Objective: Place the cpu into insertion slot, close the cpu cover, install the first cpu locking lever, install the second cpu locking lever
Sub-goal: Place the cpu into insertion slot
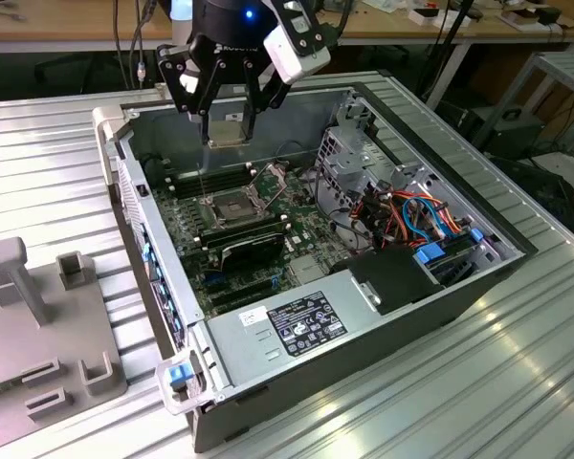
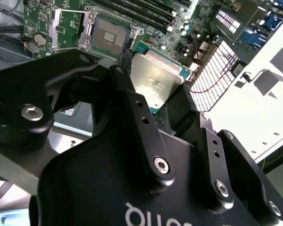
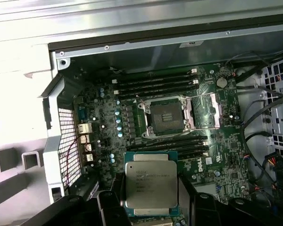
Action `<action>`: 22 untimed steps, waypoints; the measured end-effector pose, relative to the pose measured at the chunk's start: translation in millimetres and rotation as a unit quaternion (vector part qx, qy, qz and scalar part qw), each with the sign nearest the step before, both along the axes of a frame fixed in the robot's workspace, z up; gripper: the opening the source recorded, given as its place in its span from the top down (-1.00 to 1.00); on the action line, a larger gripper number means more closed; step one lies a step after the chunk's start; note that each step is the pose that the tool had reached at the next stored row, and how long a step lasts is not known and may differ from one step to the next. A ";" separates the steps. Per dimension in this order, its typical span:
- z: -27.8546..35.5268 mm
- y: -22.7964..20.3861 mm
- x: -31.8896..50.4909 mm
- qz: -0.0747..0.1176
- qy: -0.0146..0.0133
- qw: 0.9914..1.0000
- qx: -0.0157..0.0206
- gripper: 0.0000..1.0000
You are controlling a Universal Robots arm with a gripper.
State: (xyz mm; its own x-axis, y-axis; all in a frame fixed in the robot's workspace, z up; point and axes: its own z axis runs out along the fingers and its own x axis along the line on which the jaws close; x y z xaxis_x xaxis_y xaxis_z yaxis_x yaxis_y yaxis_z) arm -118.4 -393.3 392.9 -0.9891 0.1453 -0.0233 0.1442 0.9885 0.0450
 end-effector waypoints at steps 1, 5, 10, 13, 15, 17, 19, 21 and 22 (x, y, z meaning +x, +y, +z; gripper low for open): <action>-0.1 0.6 0.8 0.000 0.000 1.000 0.000 -0.09; 0.0 0.6 1.1 0.000 0.000 1.000 0.000 -0.09; 0.0 0.6 1.3 0.000 0.000 1.000 0.000 -0.09; -0.1 0.6 1.7 -0.004 0.000 1.000 0.000 -0.09; -0.1 0.6 1.7 -0.006 0.000 1.000 0.000 -0.09; -0.1 0.6 2.1 -0.010 0.000 1.000 0.000 -0.09; -0.1 0.6 2.2 -0.018 0.000 1.000 0.000 -0.09; -0.2 0.6 2.3 -0.028 0.000 1.000 0.000 -0.09; -0.3 0.6 2.5 -0.042 0.000 0.999 0.000 -0.09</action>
State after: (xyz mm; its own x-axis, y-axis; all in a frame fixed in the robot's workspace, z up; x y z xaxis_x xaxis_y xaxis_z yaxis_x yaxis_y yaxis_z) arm -115.9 -392.7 392.7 -0.9733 0.2285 -0.0232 0.2273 0.9728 0.0450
